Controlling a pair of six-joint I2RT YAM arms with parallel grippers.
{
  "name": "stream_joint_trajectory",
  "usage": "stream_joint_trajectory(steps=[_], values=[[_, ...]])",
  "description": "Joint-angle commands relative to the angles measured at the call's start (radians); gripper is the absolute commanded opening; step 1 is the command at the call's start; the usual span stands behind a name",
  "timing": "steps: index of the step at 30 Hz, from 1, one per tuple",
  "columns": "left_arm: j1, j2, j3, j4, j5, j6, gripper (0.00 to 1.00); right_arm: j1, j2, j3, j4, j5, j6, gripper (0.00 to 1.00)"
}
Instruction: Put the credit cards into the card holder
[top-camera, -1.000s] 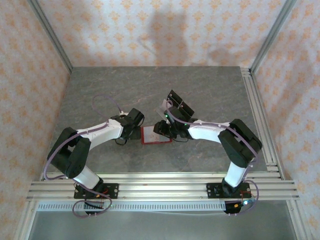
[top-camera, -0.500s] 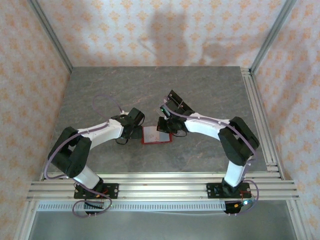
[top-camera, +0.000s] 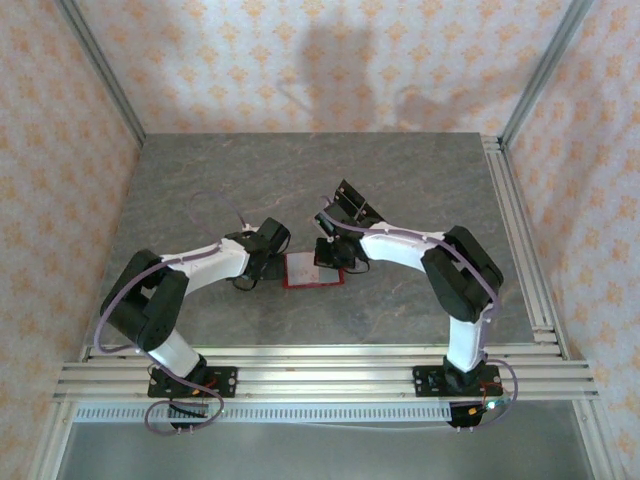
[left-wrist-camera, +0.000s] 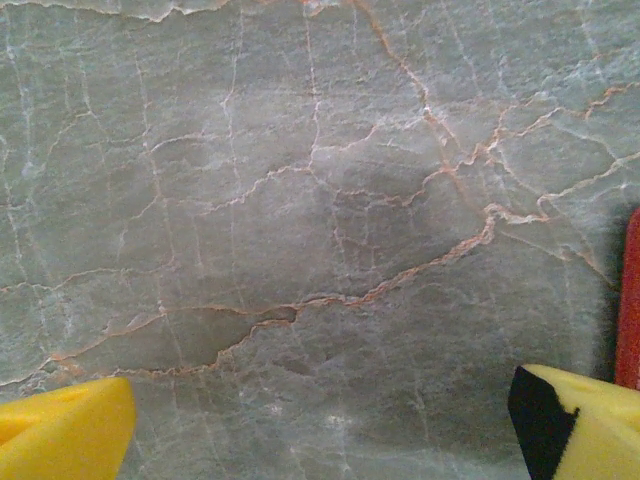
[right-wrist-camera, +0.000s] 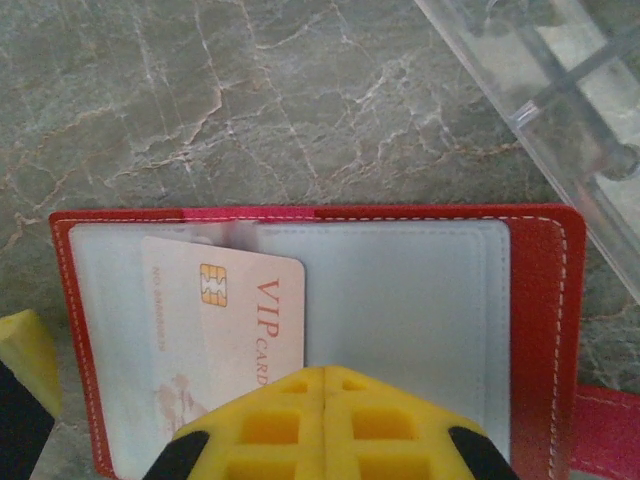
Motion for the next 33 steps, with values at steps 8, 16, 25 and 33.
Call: stream_joint_trajectory(steps=[8, 16, 25, 33], values=[[0.001, 0.014, -0.013, 0.013, -0.012, 0.012, 0.97, -0.002, 0.055, 0.070, -0.034, 0.011, -0.029, 0.00], [0.000, 0.017, -0.013, 0.014, -0.012, 0.012, 0.97, 0.003, 0.085, 0.098, -0.021, -0.019, -0.027, 0.00], [0.001, 0.017, -0.011, 0.013, -0.010, 0.011, 0.97, 0.029, 0.105, 0.132, 0.006, -0.059, -0.008, 0.00], [0.000, 0.026, -0.008, 0.014, -0.011, 0.009, 0.97, 0.037, 0.043, 0.115, 0.019, -0.055, 0.001, 0.00]])
